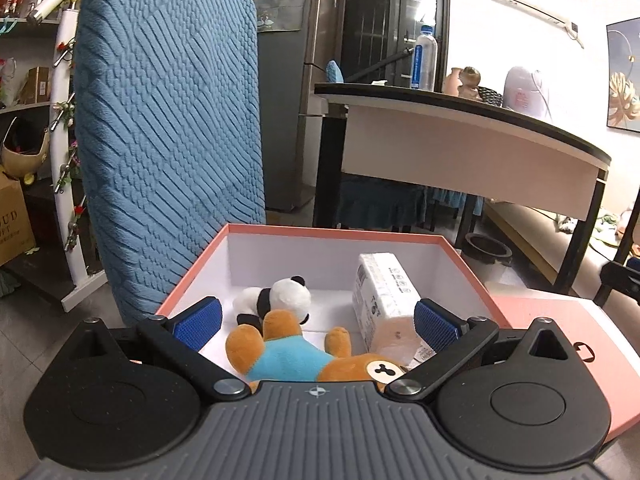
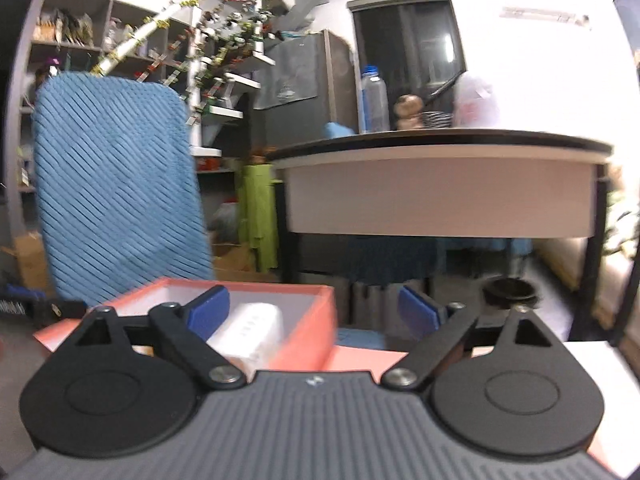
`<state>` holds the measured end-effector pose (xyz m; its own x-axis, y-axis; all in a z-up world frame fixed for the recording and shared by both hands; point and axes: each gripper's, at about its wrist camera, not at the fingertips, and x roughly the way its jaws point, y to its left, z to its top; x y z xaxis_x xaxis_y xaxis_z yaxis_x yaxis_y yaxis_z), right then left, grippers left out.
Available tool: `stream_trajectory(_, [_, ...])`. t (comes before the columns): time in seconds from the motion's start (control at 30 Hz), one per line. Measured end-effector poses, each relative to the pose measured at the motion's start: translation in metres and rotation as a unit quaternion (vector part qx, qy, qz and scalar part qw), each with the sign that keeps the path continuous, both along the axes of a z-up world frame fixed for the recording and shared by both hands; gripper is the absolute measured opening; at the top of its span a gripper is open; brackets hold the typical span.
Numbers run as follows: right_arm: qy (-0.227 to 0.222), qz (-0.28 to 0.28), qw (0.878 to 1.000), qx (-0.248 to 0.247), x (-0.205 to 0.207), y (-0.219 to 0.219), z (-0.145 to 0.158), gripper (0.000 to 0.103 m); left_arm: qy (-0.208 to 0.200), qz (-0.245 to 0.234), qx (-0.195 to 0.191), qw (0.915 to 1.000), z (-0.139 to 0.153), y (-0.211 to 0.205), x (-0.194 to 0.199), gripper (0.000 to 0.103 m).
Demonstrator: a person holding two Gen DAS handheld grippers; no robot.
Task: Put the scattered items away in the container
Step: 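Withdraw the right gripper and bring both grippers to the pink lid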
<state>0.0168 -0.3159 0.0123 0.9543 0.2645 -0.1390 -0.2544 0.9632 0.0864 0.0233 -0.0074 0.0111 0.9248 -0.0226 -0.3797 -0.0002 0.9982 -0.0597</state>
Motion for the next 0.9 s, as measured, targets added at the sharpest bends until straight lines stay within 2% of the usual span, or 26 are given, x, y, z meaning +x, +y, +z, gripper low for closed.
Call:
stream_trajectory(0.07, [0.003, -0.007, 1.000, 0.009, -0.005, -0.013, -0.004, 0.094, -0.007, -0.002, 0.002, 1.0000, 0.000, -0.003, -0.001, 0.103])
stream_trajectory(0.2, [0.002, -0.023, 0.999, 0.026, -0.013, -0.027, -0.010, 0.103, -0.011, -0.006, 0.002, 0.9999, 0.000, -0.009, -0.001, 0.103])
stream_trajectory(0.5, [0.001, -0.040, 0.999, 0.017, -0.025, -0.042, -0.021, 0.103, -0.009, -0.025, 0.011, 0.9996, -0.007, -0.029, -0.004, 0.103])
stream_trajectory(0.63, [0.010, -0.046, 0.998, 0.031, -0.031, -0.052, -0.025, 0.103, -0.013, -0.030, 0.013, 0.9994, -0.011, -0.036, -0.011, 0.103])
stream_trajectory(0.9, [-0.010, -0.056, 0.998, 0.031, -0.066, -0.067, -0.019, 0.103, -0.010, -0.019, 0.021, 0.9996, -0.014, -0.050, -0.039, 0.103])
